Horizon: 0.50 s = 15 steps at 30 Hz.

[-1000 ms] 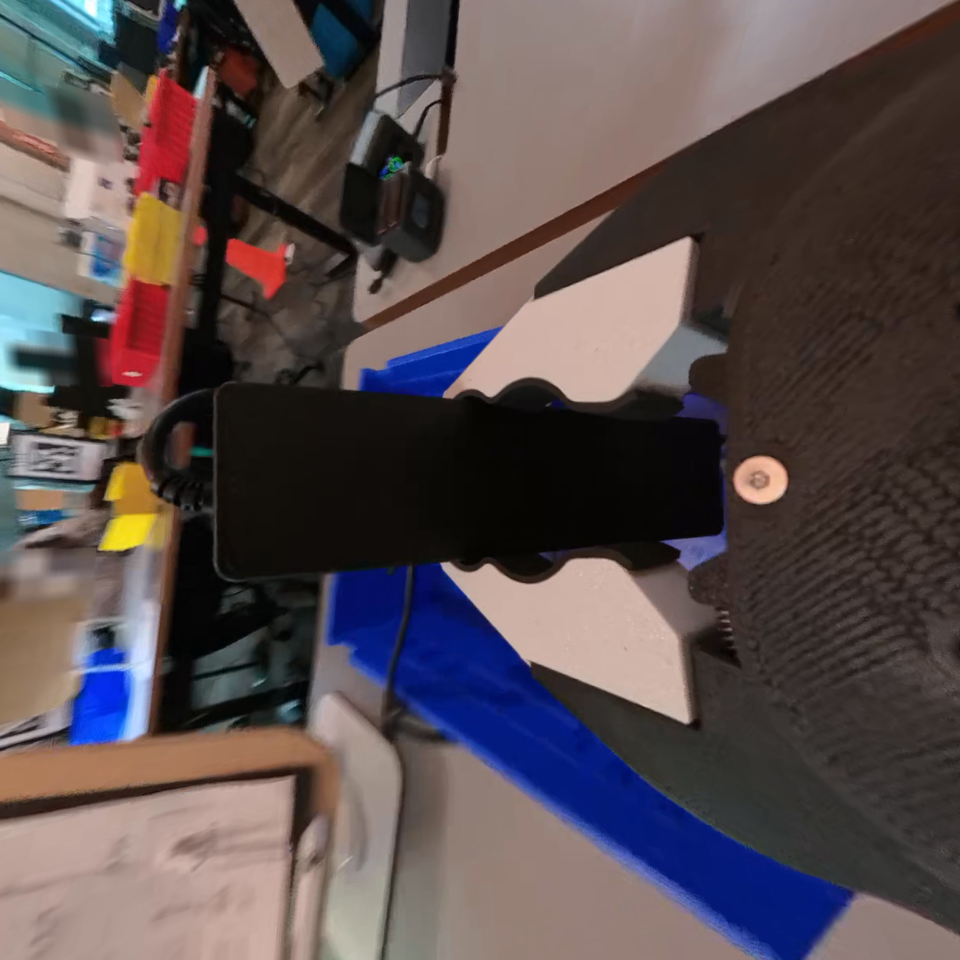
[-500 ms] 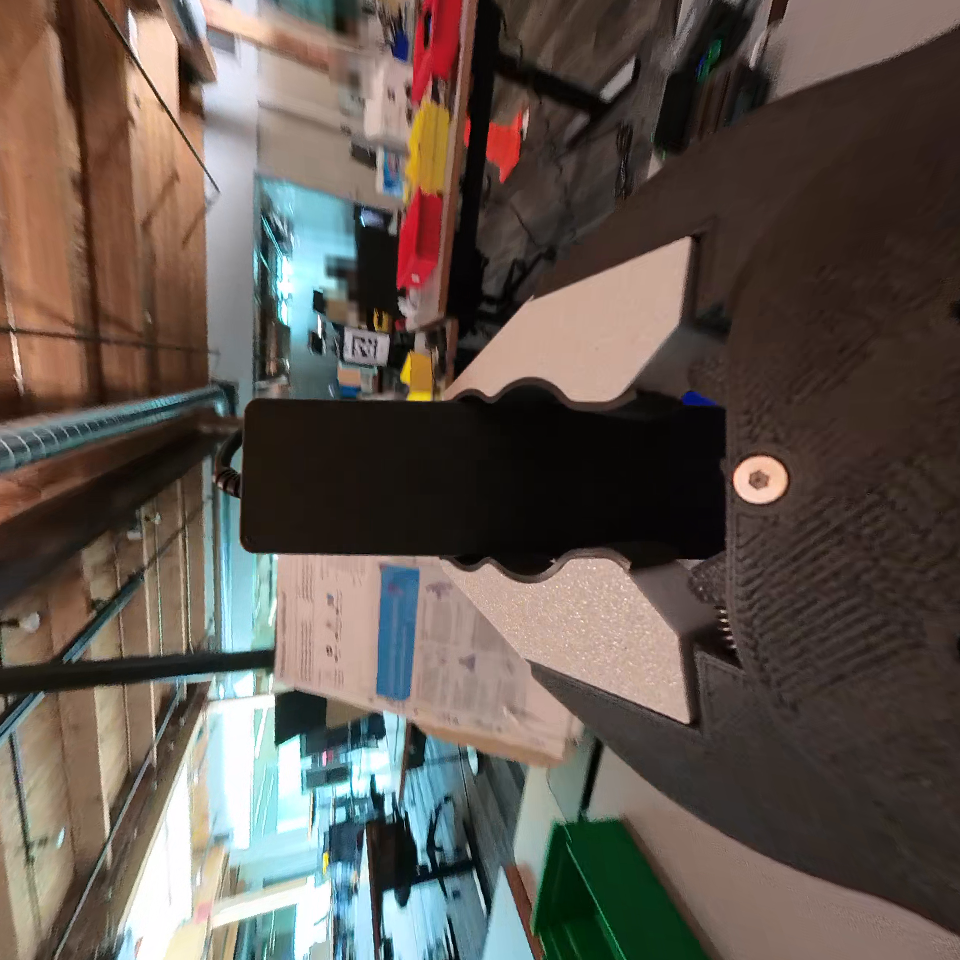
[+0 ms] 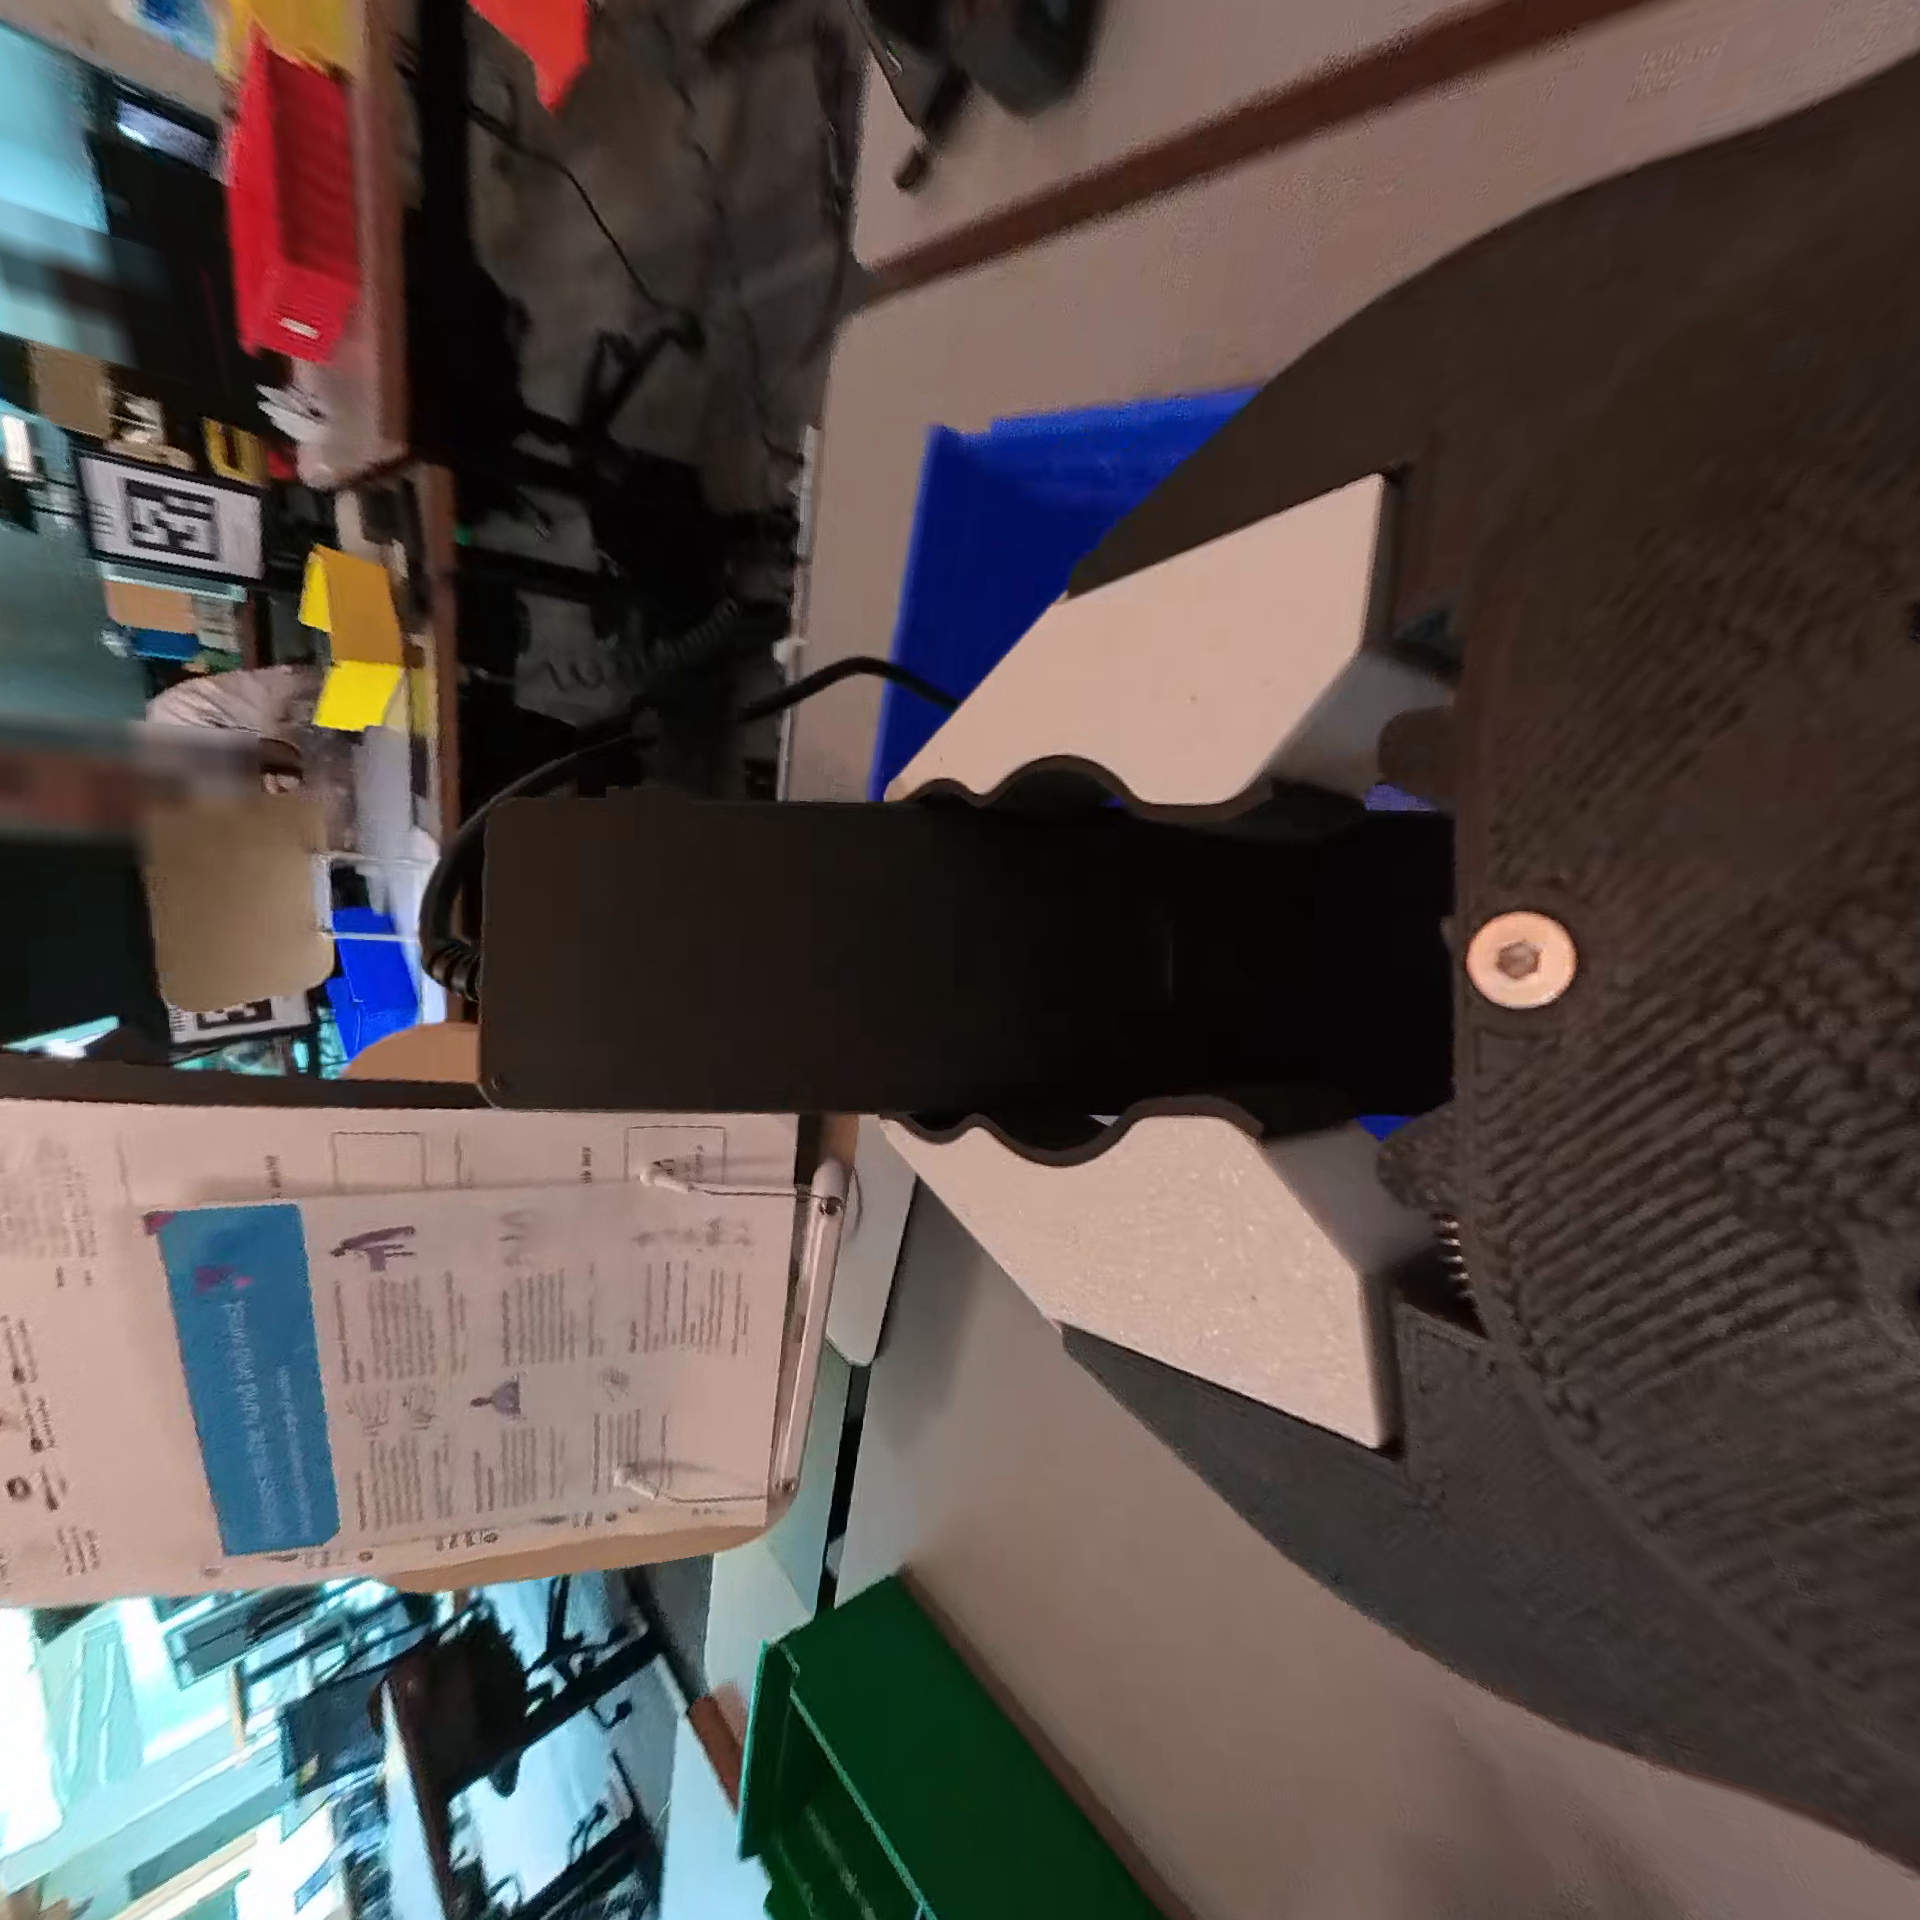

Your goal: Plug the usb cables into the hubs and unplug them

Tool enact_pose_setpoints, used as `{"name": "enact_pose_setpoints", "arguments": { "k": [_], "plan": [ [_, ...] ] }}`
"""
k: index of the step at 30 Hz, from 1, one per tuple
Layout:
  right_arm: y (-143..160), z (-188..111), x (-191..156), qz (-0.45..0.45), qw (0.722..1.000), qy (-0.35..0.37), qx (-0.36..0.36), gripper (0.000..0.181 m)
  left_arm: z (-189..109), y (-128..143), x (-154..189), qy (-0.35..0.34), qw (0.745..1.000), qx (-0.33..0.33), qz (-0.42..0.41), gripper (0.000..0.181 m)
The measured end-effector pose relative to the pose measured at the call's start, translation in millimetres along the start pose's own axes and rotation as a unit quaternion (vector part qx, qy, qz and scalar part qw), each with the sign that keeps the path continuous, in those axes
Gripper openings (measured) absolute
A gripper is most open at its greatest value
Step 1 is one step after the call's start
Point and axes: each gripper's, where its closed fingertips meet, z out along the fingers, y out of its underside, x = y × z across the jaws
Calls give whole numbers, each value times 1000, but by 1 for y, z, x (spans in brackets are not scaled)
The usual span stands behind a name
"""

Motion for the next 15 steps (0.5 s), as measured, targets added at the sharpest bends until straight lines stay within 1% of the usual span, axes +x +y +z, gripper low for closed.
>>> {"name": "enact_pose_setpoints", "arguments": {
  "k": [3,4,5,7,8,9,11,13,15],
  "plan": [
    [24,13,6,50,998,-9,-26,53,2,1,2,3,1000,-5,3,37],
    [38,18,12,67,996,-3,-51,53,2,2,2,4,1000,-6,4,37],
    [57,23,20,67,993,11,-92,53,2,2,2,4,1000,-7,4,37],
    [98,26,41,14,979,71,-189,53,2,2,2,3,1000,-6,2,37],
    [110,25,55,-31,968,113,-221,55,1,2,1,2,1000,-5,0,37],
    [114,22,65,-70,959,147,-233,59,1,2,0,1,1000,-4,-2,37],
    [108,18,73,-92,952,186,-226,60,1,4,-3,-3,1000,-7,-7,37],
    [102,14,65,-69,958,177,-214,70,2,7,-4,-4,1000,-11,-9,37],
    [92,9,46,-46,972,145,-181,72,2,7,-4,-4,1000,-12,-10,37]
  ]
}}
